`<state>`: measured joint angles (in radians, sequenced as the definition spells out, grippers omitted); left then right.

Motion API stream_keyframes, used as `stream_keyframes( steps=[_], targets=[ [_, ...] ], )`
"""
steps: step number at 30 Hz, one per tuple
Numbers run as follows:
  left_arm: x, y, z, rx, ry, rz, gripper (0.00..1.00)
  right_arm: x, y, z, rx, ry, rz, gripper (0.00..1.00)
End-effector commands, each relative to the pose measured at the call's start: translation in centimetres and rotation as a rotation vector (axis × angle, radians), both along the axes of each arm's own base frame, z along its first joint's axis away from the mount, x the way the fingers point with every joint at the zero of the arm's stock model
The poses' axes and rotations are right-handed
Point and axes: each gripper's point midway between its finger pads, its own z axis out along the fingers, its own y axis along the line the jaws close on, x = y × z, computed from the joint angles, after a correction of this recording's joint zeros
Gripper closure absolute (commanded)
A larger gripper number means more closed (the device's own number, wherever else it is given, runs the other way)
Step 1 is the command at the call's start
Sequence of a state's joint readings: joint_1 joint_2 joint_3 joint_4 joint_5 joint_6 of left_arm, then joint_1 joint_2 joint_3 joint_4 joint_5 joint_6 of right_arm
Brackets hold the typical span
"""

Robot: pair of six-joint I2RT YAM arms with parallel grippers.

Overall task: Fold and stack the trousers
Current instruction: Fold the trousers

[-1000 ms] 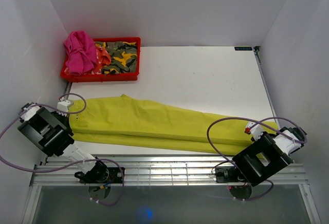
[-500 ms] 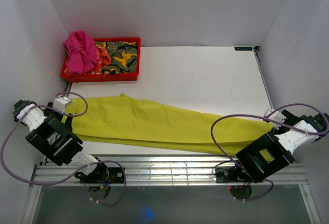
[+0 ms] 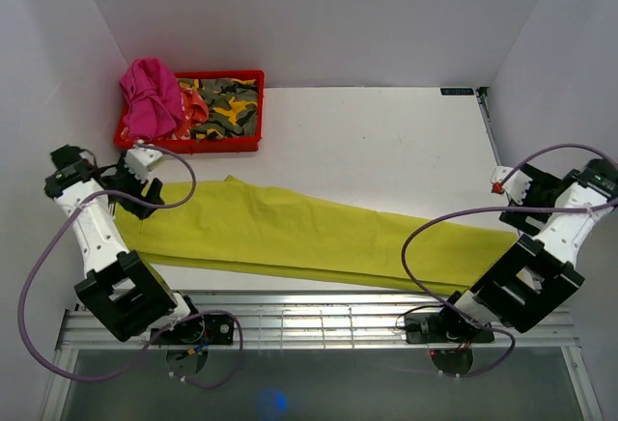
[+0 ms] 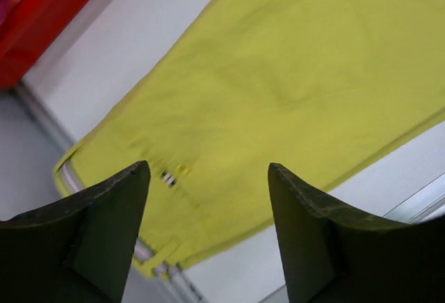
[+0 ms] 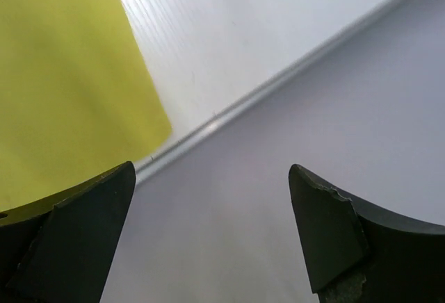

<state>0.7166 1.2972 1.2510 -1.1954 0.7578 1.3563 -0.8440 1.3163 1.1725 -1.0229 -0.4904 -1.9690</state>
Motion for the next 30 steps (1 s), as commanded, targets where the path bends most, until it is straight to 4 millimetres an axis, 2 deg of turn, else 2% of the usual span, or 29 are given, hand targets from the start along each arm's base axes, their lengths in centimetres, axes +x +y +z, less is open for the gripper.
stream_keyframes(
  steps=[1,2,3,4,5,7,8,9,10,11,12,13,14,15,17,19,20,22,24,25,26,27,28,29,30],
  targets=[
    [0.9,-6.8,-1.8,-0.169,0.126,-0.065,0.23,-0.3,4.5,-2.7,0.145,0.181,0.007,0.04],
    [1.6,-7.6,-2.0,-0.195,0.134,-0.034,0.23,0.1,6.2,-3.5,0.203,0.225,-0.016,0.02],
    [1.4,-8.7,-3.1,-0.216,0.172,-0.037,0.25,0.5,7.0,-3.8,0.235,0.238,-0.033,0.01],
    [1.5,-10.5,-3.6,-0.21,0.196,-0.081,0.3,0.9,8.1,-4.0,0.271,0.252,-0.039,0.0],
    [1.6,-11.3,-4.0,-0.213,0.215,-0.09,0.32,1.7,10.2,-3.9,0.293,0.271,-0.005,0.05],
    [2.4,-13.6,-4.7,-0.228,0.237,-0.103,0.33,2.7,13.0,-3.7,0.395,0.299,-0.053,0.05],
    [2.7,-14.0,-4.9,-0.226,0.243,-0.1,0.34,4.2,15.4,-3.1,0.401,0.286,-0.001,0.06],
    [3.4,-15.2,-5.0,-0.217,0.232,-0.131,0.34,4.8,16.9,-3.1,0.458,0.313,-0.053,0.06],
    [4.0,-15.9,-5.3,-0.222,0.253,-0.117,0.34,5.5,18.6,-2.8,0.488,0.318,-0.038,0.07],
    [4.6,-16.0,-5.5,-0.194,0.255,-0.107,0.34,6.2,21.6,-3.1,0.498,0.355,0.015,0.07],
    [5.3,-17.0,-5.5,-0.181,0.245,-0.134,0.34,7.6,23.0,-2.2,0.508,0.33,0.034,0.09],
    [6.2,-17.5,-5.6,-0.18,0.248,-0.132,0.34,8.0,24.7,-2.1,0.541,0.356,0.013,0.09],
    [6.8,-17.6,-5.6,-0.166,0.24,-0.126,0.34,8.2,27.7,-2.8,0.543,0.403,0.065,0.09],
    [7.6,-18.8,-5.5,-0.156,0.221,-0.155,0.34,9.4,29.2,-1.9,0.556,0.379,0.089,0.09],
    [9.2,-19.1,-5.9,-0.152,0.221,-0.152,0.32,9.8,33.2,-2.3,0.594,0.437,0.113,0.1],
    [9.8,-19.7,-5.9,-0.163,0.234,-0.17,0.33,10.9,35.7,-1.5,0.623,0.435,0.137,0.12],
    [10.1,-20.0,-5.6,-0.172,0.233,-0.192,0.33,10.5,37.1,-1.4,0.623,0.466,0.156,0.14],
    [8.5,-21.4,-5.3,-0.207,0.259,-0.262,0.34,9.6,37.2,-2.3,0.601,0.543,0.141,0.17],
    [6.5,-22.4,-4.6,-0.19,0.224,-0.324,0.34,8.6,35.4,-2.5,0.589,0.555,0.1,0.18],
    [5.5,-23.8,-4.5,-0.154,0.209,-0.369,0.34,7.9,34.2,-2.6,0.586,0.558,0.076,0.17],
    [4.7,-24.5,-4.5,-0.133,0.199,-0.385,0.34,6.7,31.5,-2.9,0.599,0.574,0.0,0.17],
    [3.0,-26.3,-4.6,-0.125,0.191,-0.427,0.34,6.0,29.9,-3.0,0.604,0.582,-0.032,0.18],
    [2.1,-27.1,-4.9,-0.11,0.199,-0.443,0.34,5.2,28.2,-3.1,0.597,0.591,-0.066,0.18],
    [1.2,-27.9,-5.4,-0.104,0.214,-0.463,0.34,3.5,24.8,-3.4,0.604,0.616,-0.162,0.18],
    [-0.7,-29.5,-6.7,-0.098,0.26,-0.5,0.34,2.7,22.8,-4.0,0.555,0.613,-0.185,0.18]
  ],
)
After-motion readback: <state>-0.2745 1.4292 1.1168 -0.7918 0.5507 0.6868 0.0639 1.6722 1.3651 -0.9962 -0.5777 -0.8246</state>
